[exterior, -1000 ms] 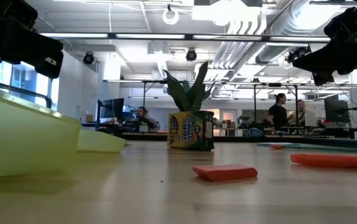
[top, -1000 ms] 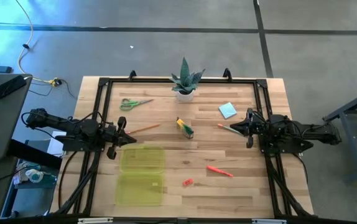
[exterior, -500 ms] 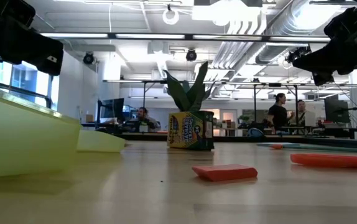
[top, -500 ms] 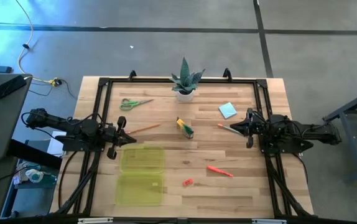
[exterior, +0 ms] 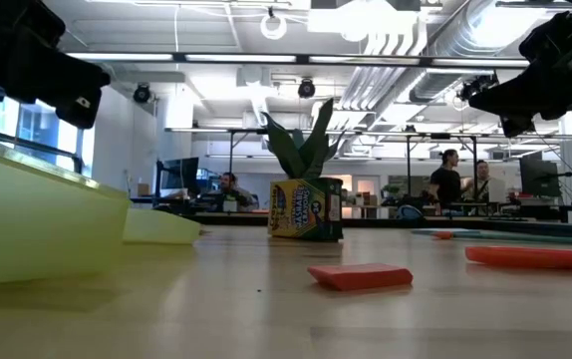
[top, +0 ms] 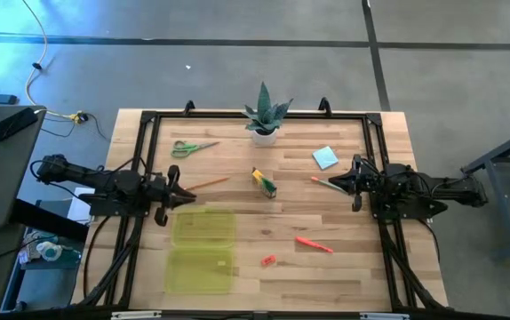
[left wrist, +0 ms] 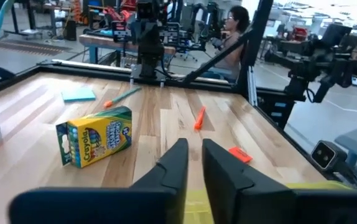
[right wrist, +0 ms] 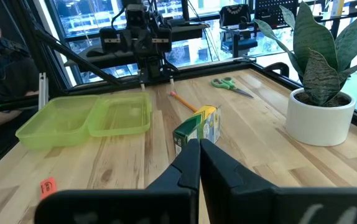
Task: Pack school essentials
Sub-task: Put the orange pencil into the yellow supply box
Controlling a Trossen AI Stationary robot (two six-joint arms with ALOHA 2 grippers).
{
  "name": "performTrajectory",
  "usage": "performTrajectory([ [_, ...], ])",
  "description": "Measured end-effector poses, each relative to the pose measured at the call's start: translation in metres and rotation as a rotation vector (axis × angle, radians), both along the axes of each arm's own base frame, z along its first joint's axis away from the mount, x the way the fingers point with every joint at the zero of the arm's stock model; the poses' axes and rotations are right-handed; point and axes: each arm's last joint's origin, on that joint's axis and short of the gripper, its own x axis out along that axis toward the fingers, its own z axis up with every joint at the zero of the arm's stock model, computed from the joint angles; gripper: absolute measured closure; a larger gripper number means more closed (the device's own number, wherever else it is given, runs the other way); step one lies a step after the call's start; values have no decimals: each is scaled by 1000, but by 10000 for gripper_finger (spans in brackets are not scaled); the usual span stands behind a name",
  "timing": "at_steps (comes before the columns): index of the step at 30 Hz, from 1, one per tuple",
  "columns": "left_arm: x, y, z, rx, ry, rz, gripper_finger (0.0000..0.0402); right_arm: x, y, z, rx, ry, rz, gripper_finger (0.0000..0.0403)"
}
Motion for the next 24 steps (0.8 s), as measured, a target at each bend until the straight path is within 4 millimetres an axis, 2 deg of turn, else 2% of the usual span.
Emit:
performTrajectory([
  [7, 2, 3, -1, 12, 9, 118, 270, 0, 0, 0, 0, 0, 0, 403],
  [11, 2, 5, 0, 18, 7, 196, 238, 0, 0, 0, 0, 0, 1, 403],
  [24, 2, 5, 3, 45, -17, 198, 227, 0, 0, 0, 0, 0, 0, 403],
])
